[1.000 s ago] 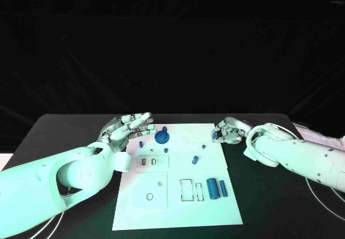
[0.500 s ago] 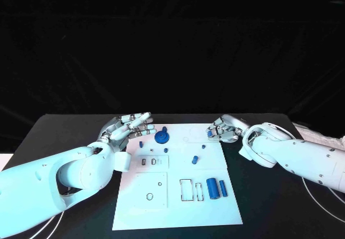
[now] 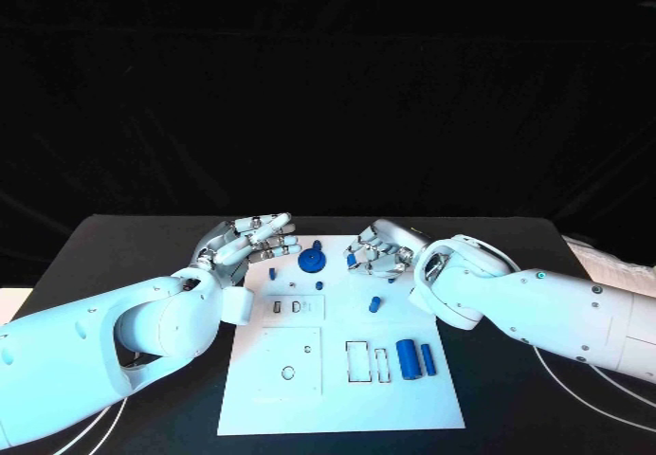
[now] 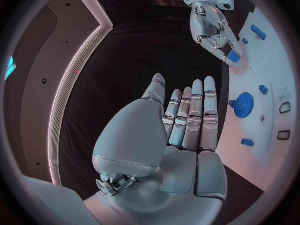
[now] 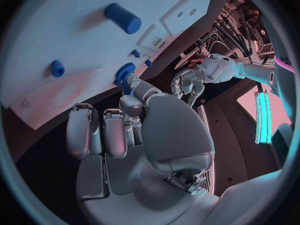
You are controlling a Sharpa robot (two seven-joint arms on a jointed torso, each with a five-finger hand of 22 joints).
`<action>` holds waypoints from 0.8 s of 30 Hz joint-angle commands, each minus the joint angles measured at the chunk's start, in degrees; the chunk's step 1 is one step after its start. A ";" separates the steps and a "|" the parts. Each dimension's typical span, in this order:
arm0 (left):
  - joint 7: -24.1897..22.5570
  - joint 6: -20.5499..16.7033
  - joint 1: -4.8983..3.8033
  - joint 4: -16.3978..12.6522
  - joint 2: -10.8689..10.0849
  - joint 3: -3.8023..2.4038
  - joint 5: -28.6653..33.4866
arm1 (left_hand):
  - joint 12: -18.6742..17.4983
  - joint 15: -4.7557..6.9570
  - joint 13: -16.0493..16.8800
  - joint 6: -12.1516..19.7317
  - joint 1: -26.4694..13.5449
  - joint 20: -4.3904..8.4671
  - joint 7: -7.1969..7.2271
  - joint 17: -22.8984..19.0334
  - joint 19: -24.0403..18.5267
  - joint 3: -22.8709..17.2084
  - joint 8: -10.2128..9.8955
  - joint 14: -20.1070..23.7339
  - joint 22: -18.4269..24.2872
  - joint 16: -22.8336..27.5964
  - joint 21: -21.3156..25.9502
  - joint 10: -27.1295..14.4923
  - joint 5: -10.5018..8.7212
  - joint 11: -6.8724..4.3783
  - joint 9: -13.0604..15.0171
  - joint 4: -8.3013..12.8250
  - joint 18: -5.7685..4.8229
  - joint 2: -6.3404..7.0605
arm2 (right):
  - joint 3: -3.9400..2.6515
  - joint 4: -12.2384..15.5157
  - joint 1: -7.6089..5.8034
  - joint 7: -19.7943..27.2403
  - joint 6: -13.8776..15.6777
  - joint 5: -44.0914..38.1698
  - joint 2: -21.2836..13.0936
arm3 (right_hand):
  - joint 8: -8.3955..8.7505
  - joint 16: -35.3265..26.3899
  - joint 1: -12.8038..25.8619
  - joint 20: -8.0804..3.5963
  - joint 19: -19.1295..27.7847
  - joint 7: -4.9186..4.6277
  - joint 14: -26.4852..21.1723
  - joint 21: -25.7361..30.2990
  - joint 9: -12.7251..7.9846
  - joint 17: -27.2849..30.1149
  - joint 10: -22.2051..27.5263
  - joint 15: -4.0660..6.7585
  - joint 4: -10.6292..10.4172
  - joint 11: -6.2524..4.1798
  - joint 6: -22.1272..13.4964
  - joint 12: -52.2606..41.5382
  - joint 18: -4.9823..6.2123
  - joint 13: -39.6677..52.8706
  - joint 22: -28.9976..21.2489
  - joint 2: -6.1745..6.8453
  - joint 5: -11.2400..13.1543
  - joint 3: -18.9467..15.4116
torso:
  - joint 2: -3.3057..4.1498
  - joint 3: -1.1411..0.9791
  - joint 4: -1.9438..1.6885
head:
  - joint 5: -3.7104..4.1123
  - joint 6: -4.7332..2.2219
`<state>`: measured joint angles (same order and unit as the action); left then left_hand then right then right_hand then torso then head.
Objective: Assemble the parts on the task board
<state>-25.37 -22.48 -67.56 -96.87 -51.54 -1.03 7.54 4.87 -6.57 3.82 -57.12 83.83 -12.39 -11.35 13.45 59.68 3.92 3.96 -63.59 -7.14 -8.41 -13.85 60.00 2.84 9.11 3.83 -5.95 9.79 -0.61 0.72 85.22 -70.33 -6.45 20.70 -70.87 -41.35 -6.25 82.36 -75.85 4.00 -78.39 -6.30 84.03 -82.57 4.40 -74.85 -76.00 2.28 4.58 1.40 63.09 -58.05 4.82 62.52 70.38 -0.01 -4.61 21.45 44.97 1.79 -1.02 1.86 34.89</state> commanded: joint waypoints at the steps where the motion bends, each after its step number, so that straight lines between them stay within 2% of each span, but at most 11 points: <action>1: -0.25 1.19 -0.04 -0.02 0.17 -0.04 0.20 | -0.32 0.08 -0.06 0.05 -0.02 -0.04 -0.38 0.07 -0.16 0.01 -0.17 -0.02 0.05 0.39 0.17 -0.10 -0.04 0.04 -0.06 0.26 0.54 -0.36 | 0.42 0.67 0.56 -5.75 -0.43 -5.14 1.90 | 0.05 -0.27 0.20 -0.24 0.19 -0.12 3.04 -0.09 0.27 0.16 0.51 0.31 0.13 0.01 0.53 0.27 -0.67 -0.10 -0.10 -0.25 0.07 0.40 | 0.00 0.08 0.00 | -0.50 0.06; 4: -0.26 1.15 -0.04 -0.04 0.20 -0.04 0.22 | -0.37 0.09 -0.06 0.06 0.33 -0.04 -0.37 0.12 -0.10 -0.05 -0.17 -0.04 0.10 0.50 0.25 -0.07 -0.04 0.03 -0.05 0.70 0.56 -0.37 | 0.94 0.64 1.17 -6.96 -0.39 -6.50 3.75 | 0.07 -0.33 0.25 -0.23 0.25 -0.13 3.02 -0.06 0.27 0.28 0.50 0.30 0.15 0.02 0.52 0.28 -0.65 -0.11 -0.19 -0.20 0.08 0.42 | 0.05 0.12 -0.11 | -0.52 0.01; 7: -0.32 1.05 -0.04 0.00 0.15 -0.04 0.23 | -0.37 0.09 -0.06 0.05 0.36 -0.04 -0.36 0.12 -0.10 -0.05 -0.17 -0.05 0.11 0.51 0.26 -0.06 -0.04 0.03 -0.05 0.74 0.56 -0.37 | 1.29 0.46 2.04 -8.07 -0.39 -7.66 5.60 | 0.09 -0.43 0.40 -0.22 0.32 -0.16 2.99 -0.01 0.26 0.45 0.58 0.29 0.17 0.05 0.51 0.50 -0.63 -0.29 -0.31 -0.10 0.10 0.45 | 0.12 0.06 -0.02 | -0.86 0.00; 10: -0.37 1.00 -0.05 0.14 0.14 -0.05 0.24 | -0.38 0.10 -0.06 0.05 0.38 -0.04 -0.36 0.12 -0.10 -0.05 -0.16 -0.05 0.11 0.52 0.26 -0.06 -0.04 0.03 -0.05 0.76 0.56 -0.37 | 1.44 0.43 2.58 -8.59 -0.64 -8.42 6.80 | 0.09 -0.44 0.41 -0.22 0.33 -0.16 2.98 0.00 0.26 0.47 0.59 0.29 0.17 0.05 0.51 0.53 -0.63 -0.31 -0.33 -0.09 0.10 0.45 | 0.09 -0.03 0.04 | -1.07 0.15; 24: -0.52 0.90 -0.07 0.54 0.08 -0.05 0.33 | -0.38 0.10 -0.06 0.05 0.38 -0.04 -0.36 0.12 -0.10 -0.05 -0.16 -0.05 0.11 0.52 0.26 -0.06 -0.04 0.03 -0.05 0.76 0.56 -0.37 | 1.70 0.49 3.64 -10.17 -2.40 -9.22 10.52 | 0.14 -0.61 1.19 -0.17 0.45 -0.19 2.94 0.10 0.26 0.69 0.56 0.24 -0.01 0.09 0.51 0.72 -0.58 -0.45 -0.55 0.09 0.09 0.54 | 0.09 -0.03 0.05 | -1.24 0.50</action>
<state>-25.37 -22.47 -67.58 -96.27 -51.55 -1.04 7.68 4.87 -6.57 3.82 -57.12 83.83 -12.39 -11.35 13.51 59.68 3.93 3.96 -63.60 -7.09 -8.01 -13.86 60.00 2.84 9.11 3.83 -5.51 9.79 -0.61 2.41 85.77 -66.78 -15.30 19.75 -78.67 -31.04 -5.78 82.04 -75.31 3.79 -78.17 -6.30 84.02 -82.57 4.40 -74.20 -75.81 2.27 4.58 1.61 63.10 -57.68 4.82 62.14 69.87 0.39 -4.28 21.77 45.06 1.75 -0.96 0.64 35.35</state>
